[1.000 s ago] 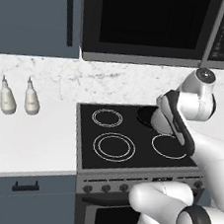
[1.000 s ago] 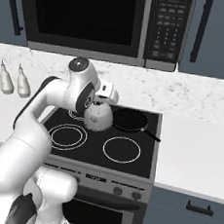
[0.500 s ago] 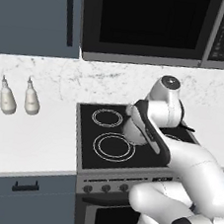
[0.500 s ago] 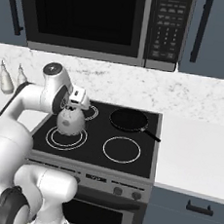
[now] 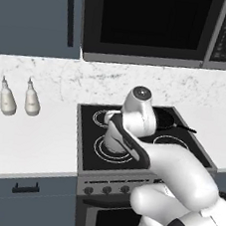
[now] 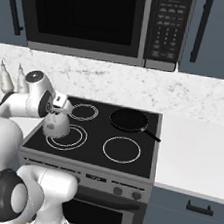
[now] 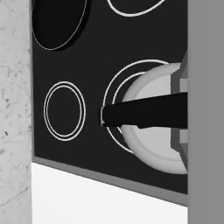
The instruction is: Pick the kettle from the counter and place it on a stove burner. Then turn the burner on.
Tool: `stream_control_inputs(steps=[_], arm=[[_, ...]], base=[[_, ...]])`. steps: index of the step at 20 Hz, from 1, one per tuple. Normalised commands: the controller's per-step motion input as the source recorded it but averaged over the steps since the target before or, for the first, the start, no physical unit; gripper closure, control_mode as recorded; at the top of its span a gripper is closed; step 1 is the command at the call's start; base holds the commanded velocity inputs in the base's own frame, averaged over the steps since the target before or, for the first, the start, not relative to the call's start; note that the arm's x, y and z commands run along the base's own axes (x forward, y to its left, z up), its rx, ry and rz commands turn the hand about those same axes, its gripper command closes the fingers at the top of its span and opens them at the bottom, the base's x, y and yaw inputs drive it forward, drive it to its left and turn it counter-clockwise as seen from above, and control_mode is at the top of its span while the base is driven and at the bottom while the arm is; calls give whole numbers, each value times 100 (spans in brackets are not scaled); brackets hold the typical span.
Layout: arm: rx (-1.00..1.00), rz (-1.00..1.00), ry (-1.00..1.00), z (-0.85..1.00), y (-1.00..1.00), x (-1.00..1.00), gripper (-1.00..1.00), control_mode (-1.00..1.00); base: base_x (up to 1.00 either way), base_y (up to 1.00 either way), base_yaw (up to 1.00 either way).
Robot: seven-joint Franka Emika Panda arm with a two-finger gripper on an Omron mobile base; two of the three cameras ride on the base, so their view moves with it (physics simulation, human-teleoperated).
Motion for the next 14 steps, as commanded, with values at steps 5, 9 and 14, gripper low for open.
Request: stream_control_inputs(steps=[5,9,14], arm=[[-3,0,-1,-35,1,37,100,-100],[-2,0,12,-12,-1,30,100,-100],[0,0,8,-18,-2,46,100,-100]], base=[[0,0,0],[0,0,0],[0,0,0]])
